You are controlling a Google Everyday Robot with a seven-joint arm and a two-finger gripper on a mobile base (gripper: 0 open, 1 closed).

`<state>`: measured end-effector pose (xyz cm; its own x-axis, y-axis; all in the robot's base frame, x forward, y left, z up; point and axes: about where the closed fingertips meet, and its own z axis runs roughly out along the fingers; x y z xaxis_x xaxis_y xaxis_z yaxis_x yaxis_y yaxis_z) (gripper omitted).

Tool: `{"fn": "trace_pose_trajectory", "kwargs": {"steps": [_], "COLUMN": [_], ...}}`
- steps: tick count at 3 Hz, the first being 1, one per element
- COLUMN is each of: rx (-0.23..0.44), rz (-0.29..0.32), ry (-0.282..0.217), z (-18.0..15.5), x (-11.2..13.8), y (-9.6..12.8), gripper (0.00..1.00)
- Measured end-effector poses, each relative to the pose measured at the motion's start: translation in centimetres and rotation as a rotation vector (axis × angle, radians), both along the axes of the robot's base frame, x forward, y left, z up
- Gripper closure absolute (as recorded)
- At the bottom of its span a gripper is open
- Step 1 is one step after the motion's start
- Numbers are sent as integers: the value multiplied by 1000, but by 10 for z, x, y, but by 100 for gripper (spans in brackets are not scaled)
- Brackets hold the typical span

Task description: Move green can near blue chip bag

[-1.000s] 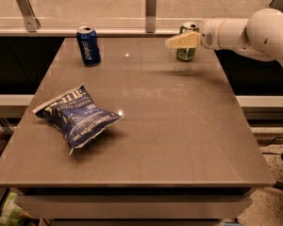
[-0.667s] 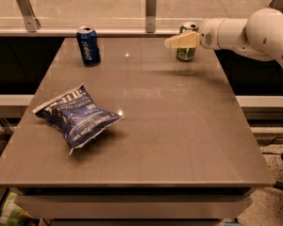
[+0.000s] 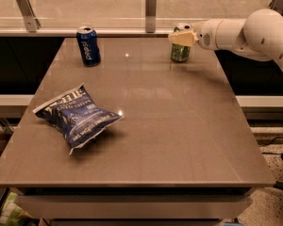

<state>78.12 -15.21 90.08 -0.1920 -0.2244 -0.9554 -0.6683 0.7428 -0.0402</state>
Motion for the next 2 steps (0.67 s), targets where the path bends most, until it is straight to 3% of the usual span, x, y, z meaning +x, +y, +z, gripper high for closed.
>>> {"fn": "trace_pose_trajectory", "kwargs": {"steps": [2], "rx": [1], "rz": [9], "ry": [3], "z": [-2], "x": [1], "y": [6], "gripper": [87]}}
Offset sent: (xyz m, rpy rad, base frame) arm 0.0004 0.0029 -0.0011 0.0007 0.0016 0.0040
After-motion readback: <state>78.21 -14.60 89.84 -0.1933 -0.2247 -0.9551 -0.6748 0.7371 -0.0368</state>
